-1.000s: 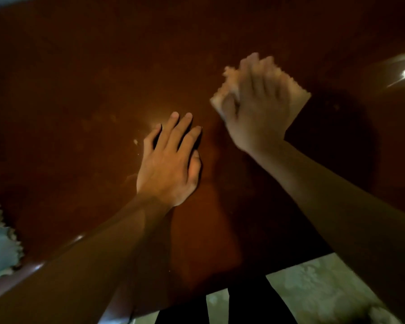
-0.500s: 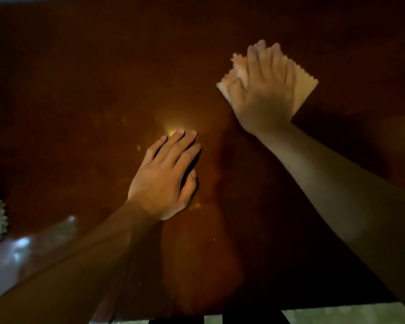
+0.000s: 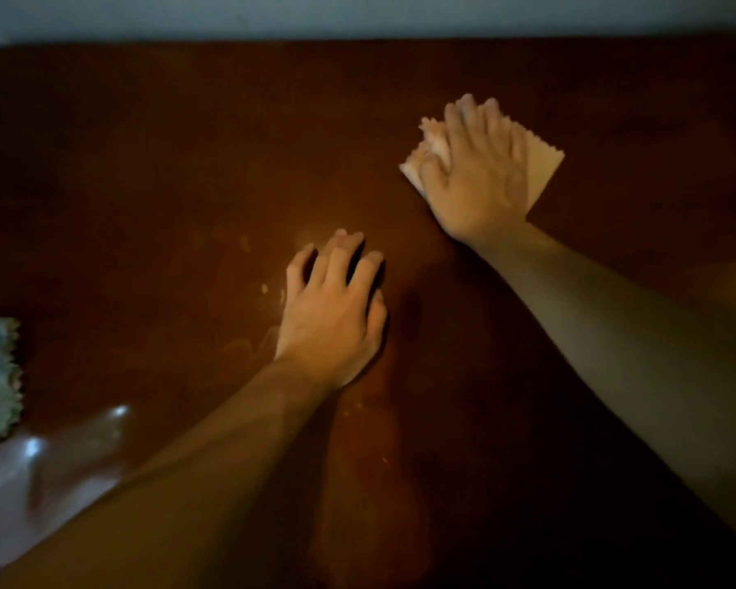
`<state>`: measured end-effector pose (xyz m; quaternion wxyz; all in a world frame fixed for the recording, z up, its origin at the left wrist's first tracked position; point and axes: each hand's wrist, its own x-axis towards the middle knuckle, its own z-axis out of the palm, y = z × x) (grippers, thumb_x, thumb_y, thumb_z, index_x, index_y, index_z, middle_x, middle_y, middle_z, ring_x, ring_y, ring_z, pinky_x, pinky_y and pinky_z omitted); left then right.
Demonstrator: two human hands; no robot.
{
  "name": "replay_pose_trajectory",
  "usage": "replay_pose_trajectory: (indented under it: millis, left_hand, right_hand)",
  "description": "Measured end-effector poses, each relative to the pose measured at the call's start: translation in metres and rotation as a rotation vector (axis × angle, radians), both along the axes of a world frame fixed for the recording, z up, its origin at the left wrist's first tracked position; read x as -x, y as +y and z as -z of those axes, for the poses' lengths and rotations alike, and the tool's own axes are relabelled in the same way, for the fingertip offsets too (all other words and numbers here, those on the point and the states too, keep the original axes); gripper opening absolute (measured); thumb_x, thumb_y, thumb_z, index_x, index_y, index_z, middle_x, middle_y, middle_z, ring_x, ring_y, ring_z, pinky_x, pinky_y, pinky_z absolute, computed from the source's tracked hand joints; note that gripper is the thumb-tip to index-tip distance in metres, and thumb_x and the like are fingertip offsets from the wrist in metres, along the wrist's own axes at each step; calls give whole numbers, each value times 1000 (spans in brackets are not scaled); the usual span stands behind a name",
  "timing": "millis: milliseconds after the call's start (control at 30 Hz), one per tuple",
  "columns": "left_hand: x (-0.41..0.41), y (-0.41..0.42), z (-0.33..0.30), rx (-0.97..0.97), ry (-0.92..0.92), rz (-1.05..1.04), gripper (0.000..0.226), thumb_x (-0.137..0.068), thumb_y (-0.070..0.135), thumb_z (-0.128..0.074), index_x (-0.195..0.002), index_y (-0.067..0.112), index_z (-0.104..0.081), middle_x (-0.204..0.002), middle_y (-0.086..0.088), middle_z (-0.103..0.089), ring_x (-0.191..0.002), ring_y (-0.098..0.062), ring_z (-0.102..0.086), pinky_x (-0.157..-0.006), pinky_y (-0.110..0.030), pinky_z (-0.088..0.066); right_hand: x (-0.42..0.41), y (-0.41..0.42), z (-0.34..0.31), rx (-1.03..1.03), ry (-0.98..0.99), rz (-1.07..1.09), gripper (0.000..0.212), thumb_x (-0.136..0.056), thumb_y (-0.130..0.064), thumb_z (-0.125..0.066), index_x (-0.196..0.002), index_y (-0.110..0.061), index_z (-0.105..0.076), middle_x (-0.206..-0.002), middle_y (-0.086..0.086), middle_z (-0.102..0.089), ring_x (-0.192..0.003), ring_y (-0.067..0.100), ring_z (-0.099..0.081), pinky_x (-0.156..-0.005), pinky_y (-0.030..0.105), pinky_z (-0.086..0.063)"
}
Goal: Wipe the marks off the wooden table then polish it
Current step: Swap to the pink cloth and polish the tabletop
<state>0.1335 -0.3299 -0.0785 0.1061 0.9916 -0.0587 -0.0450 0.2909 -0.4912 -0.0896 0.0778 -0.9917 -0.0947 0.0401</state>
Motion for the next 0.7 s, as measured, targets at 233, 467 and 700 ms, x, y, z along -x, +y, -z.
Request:
replay_pose_trajectory:
  millis: [233,467,700]
  left_hand:
    - [-2,-33,19,11,-6,-200,55,-103,40,-25,-151,15,-34,-162,-13,-26,-153,-29,-12,-122,-56,-12]
    - [-2,-33,22,36,-29,-210,52,-103,38,-31,-149,15,-38,-161,-12,-30,-153,-28,-15,-122,-55,-12]
    - [-2,-35,18,35,-21,-233,52,-101,37,-35,-147,15,-41,-160,-12,-32,-152,-26,-16,-122,-53,-12]
  right_hand:
    - [19,4,1,0,-30,-258,68,-101,-50,-25,-159,-17,-31,-168,8,-24,-157,28,-14,-126,50,-11]
    - [-51,4,-2,5,0,103,72,-101,-54,-20,-162,-17,-20,-171,9,-13,-158,31,-5,-127,50,-4]
    - [-10,82,-4,-37,23,-324,70,-102,-55,-19,-160,-17,-28,-169,6,-20,-157,28,-11,-127,49,-7]
